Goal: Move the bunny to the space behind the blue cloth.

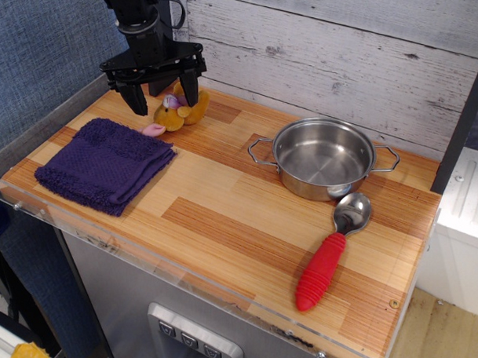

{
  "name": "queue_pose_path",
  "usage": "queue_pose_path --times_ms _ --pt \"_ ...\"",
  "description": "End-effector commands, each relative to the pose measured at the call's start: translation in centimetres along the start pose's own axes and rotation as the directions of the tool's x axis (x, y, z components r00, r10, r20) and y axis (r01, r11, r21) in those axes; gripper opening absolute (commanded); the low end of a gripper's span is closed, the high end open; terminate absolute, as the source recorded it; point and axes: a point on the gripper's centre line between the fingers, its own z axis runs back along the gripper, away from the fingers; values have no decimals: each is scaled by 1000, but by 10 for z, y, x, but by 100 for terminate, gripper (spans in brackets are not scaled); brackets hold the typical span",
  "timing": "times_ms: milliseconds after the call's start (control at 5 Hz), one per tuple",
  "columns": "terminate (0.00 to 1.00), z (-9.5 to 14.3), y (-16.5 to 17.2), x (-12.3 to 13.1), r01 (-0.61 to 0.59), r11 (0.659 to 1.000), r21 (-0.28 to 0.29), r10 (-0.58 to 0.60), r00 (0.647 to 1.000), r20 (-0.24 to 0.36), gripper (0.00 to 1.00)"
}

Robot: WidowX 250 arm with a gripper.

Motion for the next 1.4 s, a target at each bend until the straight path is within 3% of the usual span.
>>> queue_pose_path --times_ms 0,400,1000,1200 --pt "0 83 -32 18 56 996 -70 -42 983 176 100" --pt "0 135 -46 -2 95 985 -145 -63 976 210 100" --pt "0 135 -46 -2 95 985 -145 -63 976 210 100" --pt "100 135 -46 -2 95 985 -145 -63 976 210 100"
